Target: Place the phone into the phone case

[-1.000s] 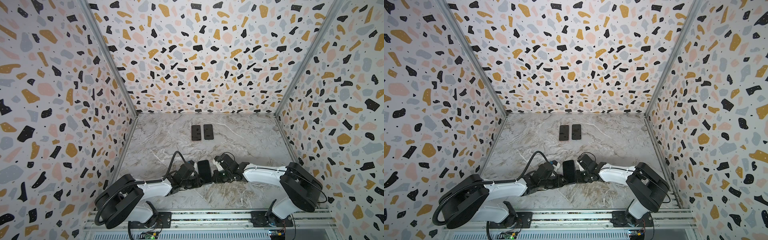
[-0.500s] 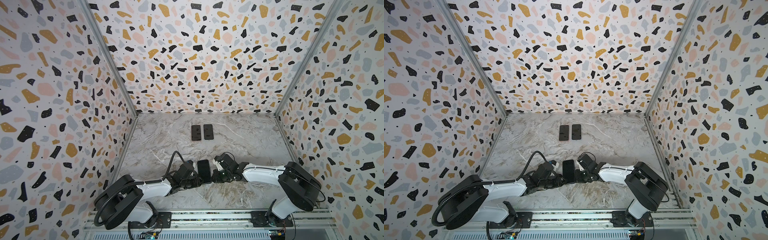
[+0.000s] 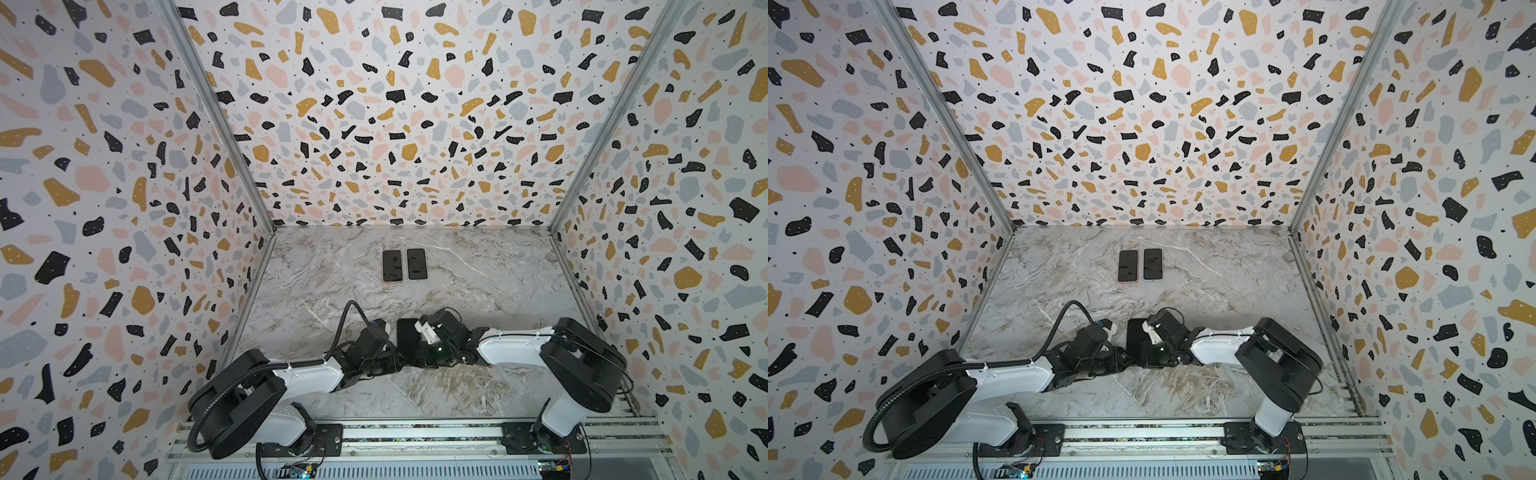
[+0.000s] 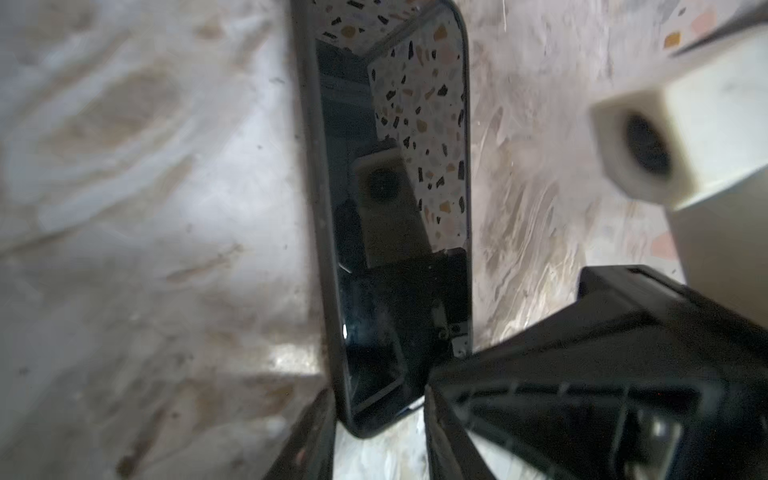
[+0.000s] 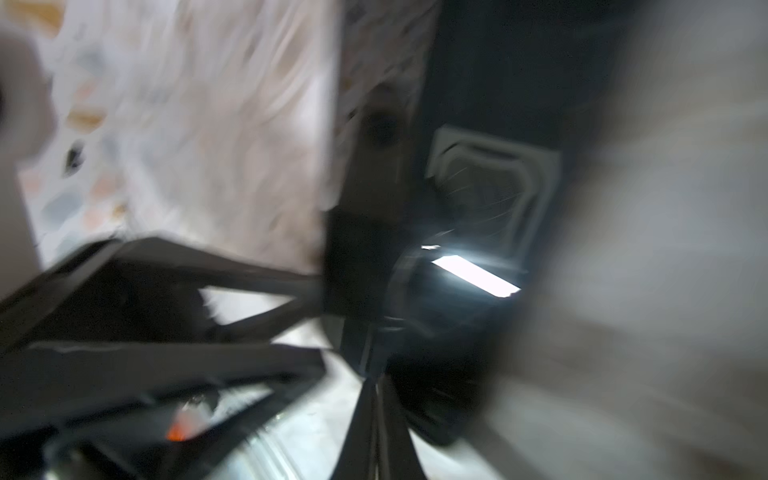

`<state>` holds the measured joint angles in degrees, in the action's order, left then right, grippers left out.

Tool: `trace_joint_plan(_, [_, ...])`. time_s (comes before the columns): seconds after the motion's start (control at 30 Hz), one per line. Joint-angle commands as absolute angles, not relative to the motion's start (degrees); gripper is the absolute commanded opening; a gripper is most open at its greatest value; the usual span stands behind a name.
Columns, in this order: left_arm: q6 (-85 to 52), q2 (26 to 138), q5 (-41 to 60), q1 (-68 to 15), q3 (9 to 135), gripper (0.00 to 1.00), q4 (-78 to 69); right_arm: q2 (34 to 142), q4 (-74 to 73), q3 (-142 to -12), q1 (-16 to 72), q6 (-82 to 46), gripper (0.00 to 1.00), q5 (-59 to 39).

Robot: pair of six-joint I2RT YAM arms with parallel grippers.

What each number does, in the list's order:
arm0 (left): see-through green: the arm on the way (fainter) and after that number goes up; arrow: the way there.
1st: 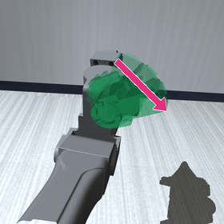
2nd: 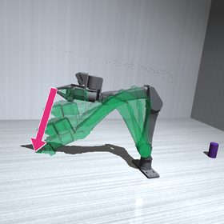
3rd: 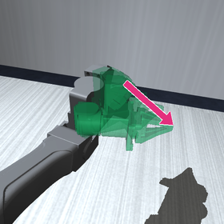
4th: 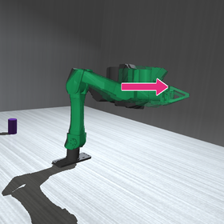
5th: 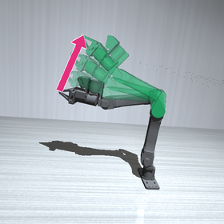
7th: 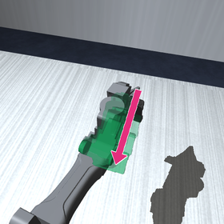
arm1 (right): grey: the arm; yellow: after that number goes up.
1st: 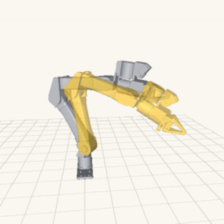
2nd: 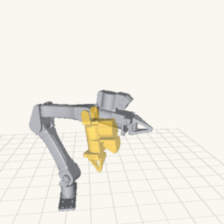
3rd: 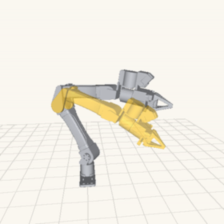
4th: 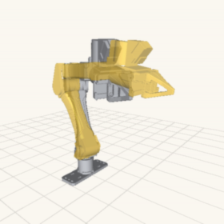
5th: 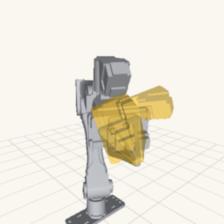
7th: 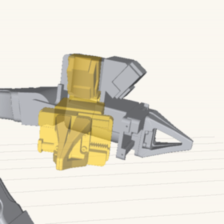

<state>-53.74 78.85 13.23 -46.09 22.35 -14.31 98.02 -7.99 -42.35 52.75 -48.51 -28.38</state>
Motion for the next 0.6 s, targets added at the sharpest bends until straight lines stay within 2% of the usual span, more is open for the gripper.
trace_joint_plan(0.0, [-52.4, 81.2, 17.0, -47.5, 20.9, 0.38, -8.1, 99.3, -0.2, -40.6, 54.5, -46.7, 0.06, -28.1])
trace_joint_plan(0.37, [-48.0, 76.6, 12.6, -46.0, 23.1, 0.40, 0.9, 83.1, 17.5, -49.0, 51.6, -41.2, 0.18, -13.2])
trace_joint_plan(0.57, [-42.9, 73.9, 6.9, -45.9, 28.7, 0.46, 10.2, 78.1, 15.8, -47.5, 50.8, -39.4, 0.32, -5.1])
